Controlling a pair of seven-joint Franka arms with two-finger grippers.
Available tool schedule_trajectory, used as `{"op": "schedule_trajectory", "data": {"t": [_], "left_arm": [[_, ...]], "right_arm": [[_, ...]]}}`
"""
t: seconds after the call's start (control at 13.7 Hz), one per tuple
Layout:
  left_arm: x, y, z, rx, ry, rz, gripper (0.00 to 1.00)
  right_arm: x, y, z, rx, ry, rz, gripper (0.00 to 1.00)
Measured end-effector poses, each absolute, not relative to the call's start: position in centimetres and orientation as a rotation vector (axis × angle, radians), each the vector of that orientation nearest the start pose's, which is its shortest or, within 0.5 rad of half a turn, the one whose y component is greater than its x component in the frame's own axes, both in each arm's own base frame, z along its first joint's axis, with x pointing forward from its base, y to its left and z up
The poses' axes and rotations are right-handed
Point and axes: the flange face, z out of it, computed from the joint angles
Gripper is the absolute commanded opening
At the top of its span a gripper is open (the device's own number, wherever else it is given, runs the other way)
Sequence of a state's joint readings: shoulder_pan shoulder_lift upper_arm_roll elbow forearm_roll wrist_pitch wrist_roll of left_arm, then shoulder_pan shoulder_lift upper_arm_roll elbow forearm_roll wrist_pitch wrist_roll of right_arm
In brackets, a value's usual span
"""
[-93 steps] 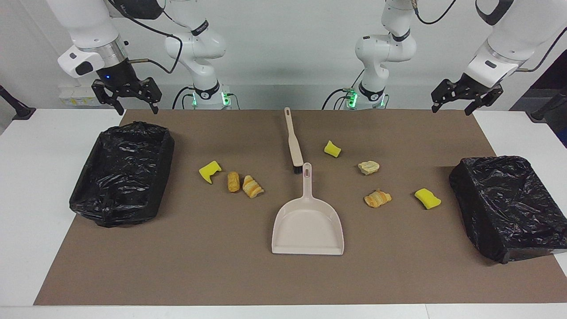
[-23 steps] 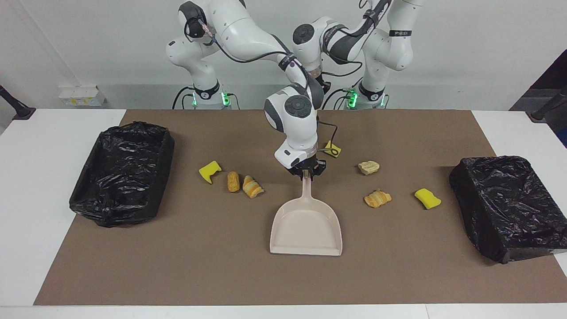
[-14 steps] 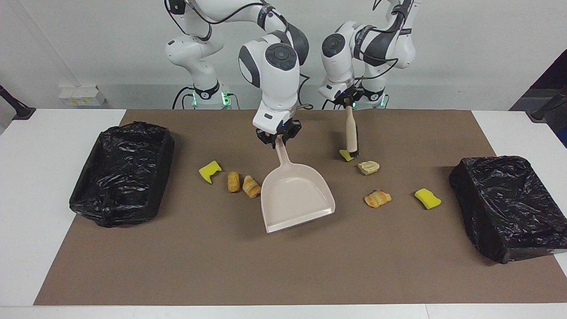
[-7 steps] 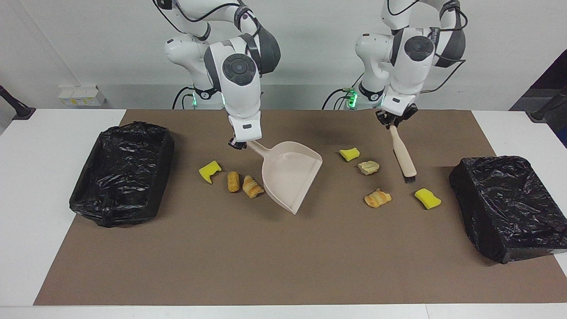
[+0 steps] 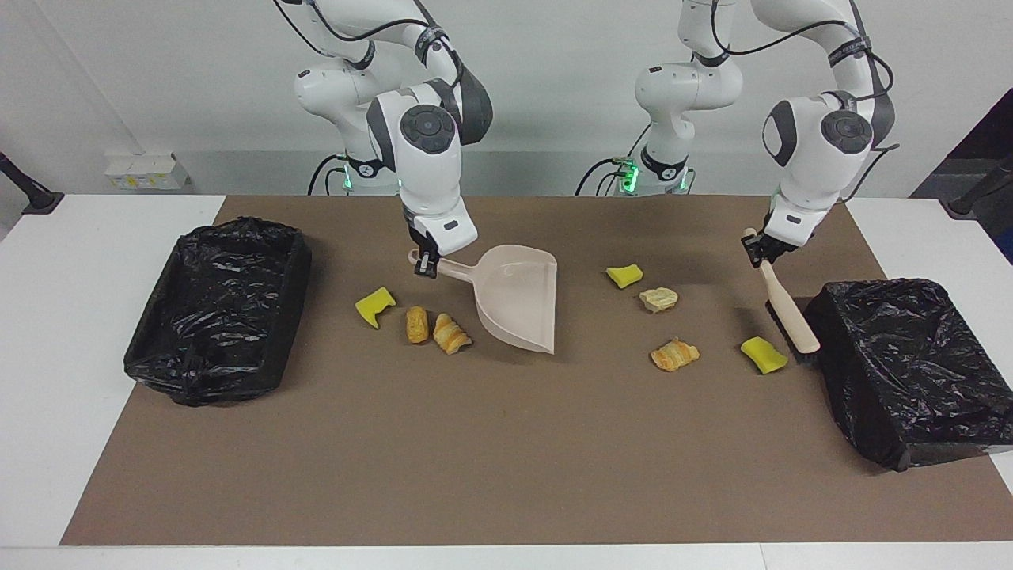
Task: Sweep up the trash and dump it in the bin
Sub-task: 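Lift the brush with the left gripper while the right gripper places the dustpan, then sweep sponge and bread pieces into the dustpan with the left gripper's brush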
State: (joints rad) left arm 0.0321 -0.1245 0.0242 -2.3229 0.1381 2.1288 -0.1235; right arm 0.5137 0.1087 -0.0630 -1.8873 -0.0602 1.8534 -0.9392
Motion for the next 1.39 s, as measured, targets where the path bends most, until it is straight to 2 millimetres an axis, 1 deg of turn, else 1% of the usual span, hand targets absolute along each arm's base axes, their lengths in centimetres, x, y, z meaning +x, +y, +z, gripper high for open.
{"op": "schedule_trajectory", "data": {"t": [0.07, 0.15, 0.22, 0.29, 0.44, 0.66, 0.95, 1.02, 1.09, 1.17, 1.24, 1.39], "left_arm": [[48.4, 3.5, 37.5, -3.028, -0.13, 0.118, 0.0], [48.5, 3.2, 36.6, -3.043, -0.11, 0.144, 0.0], [48.6, 2.4, 36.1, -3.077, -0.094, 0.162, 0.0], [48.7, 1.1, 35.9, -3.117, -0.068, 0.172, 0.0], [48.6, -2.3, 35.9, -3.183, -0.013, 0.177, 0.0], [48.1, -7.6, 35.9, -3.235, 0.085, 0.193, 0.0], [46.4, -14.3, 35.8, -3.261, 0.255, 0.243, 0.0], [45.9, -15.6, 35.9, -3.254, 0.308, 0.265, 0.0], [45.9, -16.2, 36.3, -3.25, 0.348, 0.278, 0.0], [46.2, -16.4, 37.0, -3.248, 0.384, 0.286, 0.0], [46.9, -16.3, 37.9, -3.248, 0.417, 0.285, 0.0], [49.2, -15.6, 39.4, -3.247, 0.432, 0.263, 0.0]], "right_arm": [[50.9, 25.8, 43.3, -2.39, -2.081, 0.238, 0.0], [50.2, 27.1, 42.9, -2.379, -2.103, 0.233, 0.0], [49.7, 27.8, 42.6, -2.375, -2.115, 0.236, 0.0], [49.5, 28.0, 42.4, -2.371, -2.123, 0.243, 0.0], [49.6, 27.7, 42.2, -2.377, -2.12, 0.246, 0.0], [49.6, 27.5, 42.0, -2.381, -2.114, 0.253, 0.0], [49.6, 27.4, 41.3, -2.393, -2.109, 0.264, 0.0], [49.7, 27.3, 41.0, -2.403, -2.104, 0.269, 0.0], [49.8, 27.2, 40.7, -2.412, -2.098, 0.27, 0.0], [49.9, 27.2, 40.2, -2.425, -2.089, 0.258, 0.0], [50.1, 27.2, 39.7, -2.435, -2.08, 0.248, 0.0], [50.3, 27.0, 38.9, -2.448, -2.07, 0.243, 0.0]]}}
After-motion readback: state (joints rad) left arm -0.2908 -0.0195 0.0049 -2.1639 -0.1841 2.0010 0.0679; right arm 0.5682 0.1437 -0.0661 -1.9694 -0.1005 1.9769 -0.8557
